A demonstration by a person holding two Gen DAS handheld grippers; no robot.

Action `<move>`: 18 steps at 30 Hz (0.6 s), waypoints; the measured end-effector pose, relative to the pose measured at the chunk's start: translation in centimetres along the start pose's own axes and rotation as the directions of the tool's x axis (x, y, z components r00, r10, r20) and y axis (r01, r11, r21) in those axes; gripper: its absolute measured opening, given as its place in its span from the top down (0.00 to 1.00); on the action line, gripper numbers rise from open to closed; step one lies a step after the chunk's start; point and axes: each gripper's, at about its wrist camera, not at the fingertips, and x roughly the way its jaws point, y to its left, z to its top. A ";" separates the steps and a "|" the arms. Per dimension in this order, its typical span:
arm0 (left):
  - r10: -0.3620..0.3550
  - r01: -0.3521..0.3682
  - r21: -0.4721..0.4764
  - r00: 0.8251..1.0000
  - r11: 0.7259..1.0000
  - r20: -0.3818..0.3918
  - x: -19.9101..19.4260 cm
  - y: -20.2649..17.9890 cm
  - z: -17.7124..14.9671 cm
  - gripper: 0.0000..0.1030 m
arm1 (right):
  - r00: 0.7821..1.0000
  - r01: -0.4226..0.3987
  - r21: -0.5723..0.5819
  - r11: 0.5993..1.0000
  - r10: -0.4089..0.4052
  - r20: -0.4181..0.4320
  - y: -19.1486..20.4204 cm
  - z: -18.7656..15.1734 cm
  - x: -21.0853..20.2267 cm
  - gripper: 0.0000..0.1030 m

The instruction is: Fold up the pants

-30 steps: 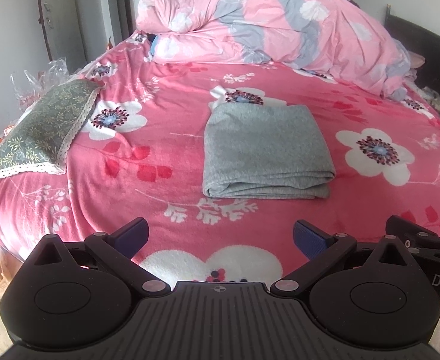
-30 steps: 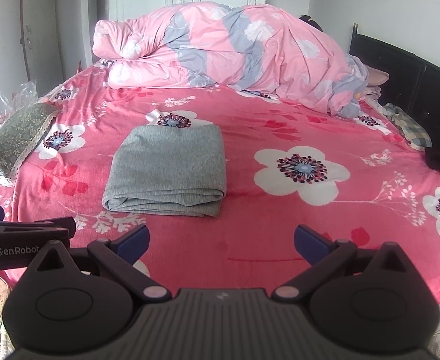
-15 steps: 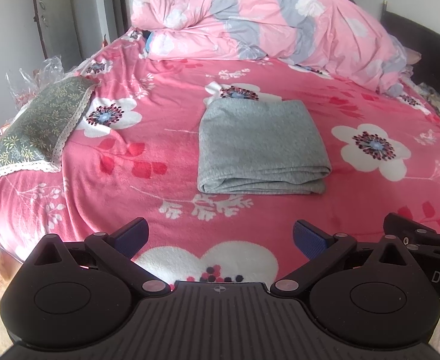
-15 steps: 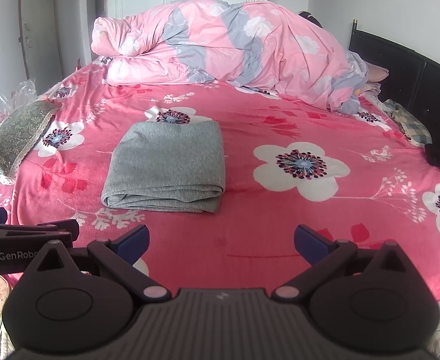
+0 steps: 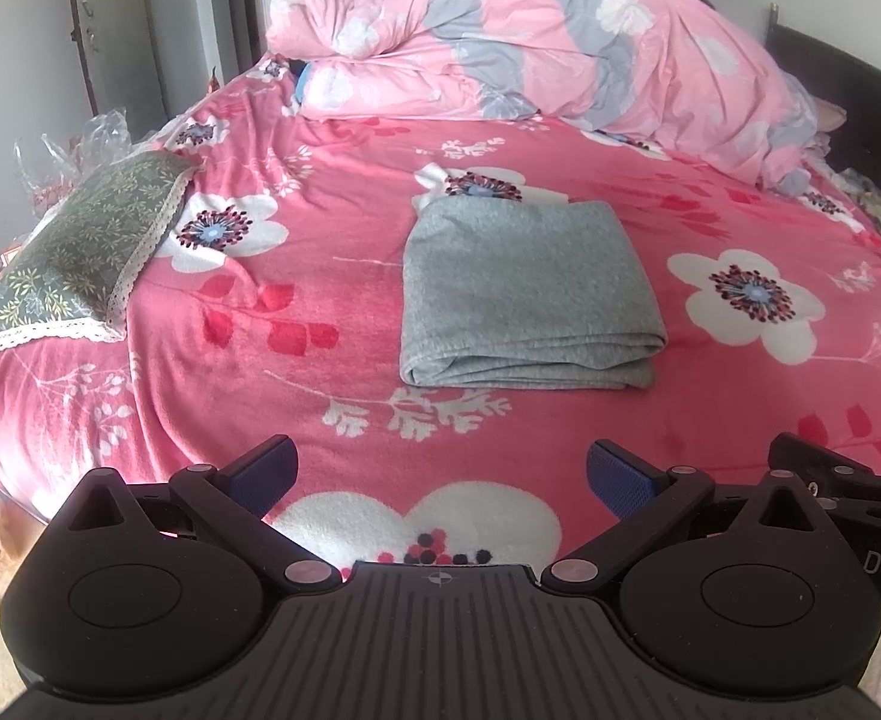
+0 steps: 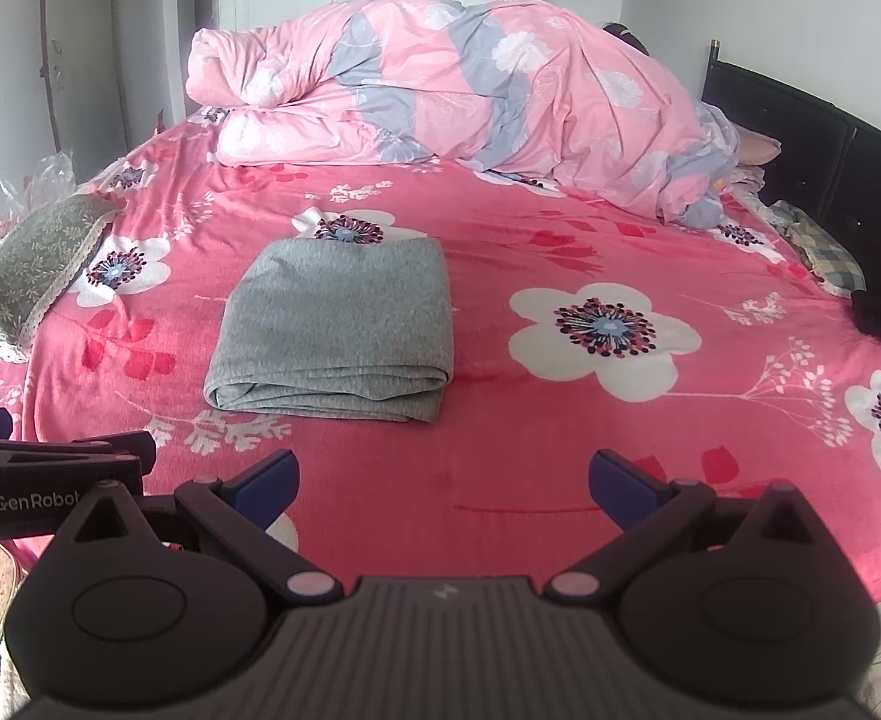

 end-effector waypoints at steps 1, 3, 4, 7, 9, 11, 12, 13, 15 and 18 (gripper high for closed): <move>0.001 -0.001 -0.001 1.000 1.000 0.000 0.0 0.0 0.0 0.00 | 1.000 -0.001 0.000 1.000 0.001 -0.001 0.0 0.0 0.0 0.00; 0.001 -0.001 0.000 1.000 1.000 0.001 0.0 0.0 0.0 0.64 | 1.000 -0.001 -0.002 1.000 0.000 -0.003 0.0 -0.3 0.1 0.00; 0.001 -0.001 -0.001 1.000 1.000 0.001 0.0 0.1 0.0 0.00 | 1.000 -0.001 -0.004 1.000 0.001 -0.003 0.0 -0.4 0.1 0.00; 0.002 -0.002 -0.003 1.000 1.000 0.001 0.0 0.1 0.0 0.29 | 1.000 -0.001 -0.003 1.000 0.001 -0.003 0.1 -0.4 0.1 0.00; 0.003 -0.003 -0.001 1.000 1.000 0.001 0.0 0.1 0.0 0.29 | 1.000 0.000 -0.003 1.000 0.000 -0.005 0.1 -0.4 0.1 0.00; 0.003 -0.003 0.000 1.000 1.000 0.000 0.0 0.1 -0.1 0.00 | 1.000 -0.001 -0.005 1.000 0.001 -0.007 0.2 -0.5 0.1 0.00; 0.004 -0.004 0.000 1.000 1.000 0.000 0.0 0.1 -0.1 0.29 | 1.000 -0.001 -0.007 1.000 0.001 -0.009 0.3 -0.7 0.1 0.00; 0.004 -0.004 -0.001 1.000 1.000 0.000 0.0 0.2 -0.1 0.29 | 1.000 0.000 -0.008 1.000 0.000 -0.010 0.3 -0.8 0.1 0.00; 0.005 -0.005 -0.002 1.000 1.000 0.000 0.0 0.3 -0.1 0.00 | 1.000 -0.002 -0.010 1.000 0.002 -0.012 0.3 -0.9 0.1 0.00; 0.006 -0.006 -0.002 1.000 1.000 0.002 0.0 0.4 -0.1 0.29 | 1.000 -0.001 -0.011 1.000 0.001 -0.011 0.3 -0.9 0.1 0.00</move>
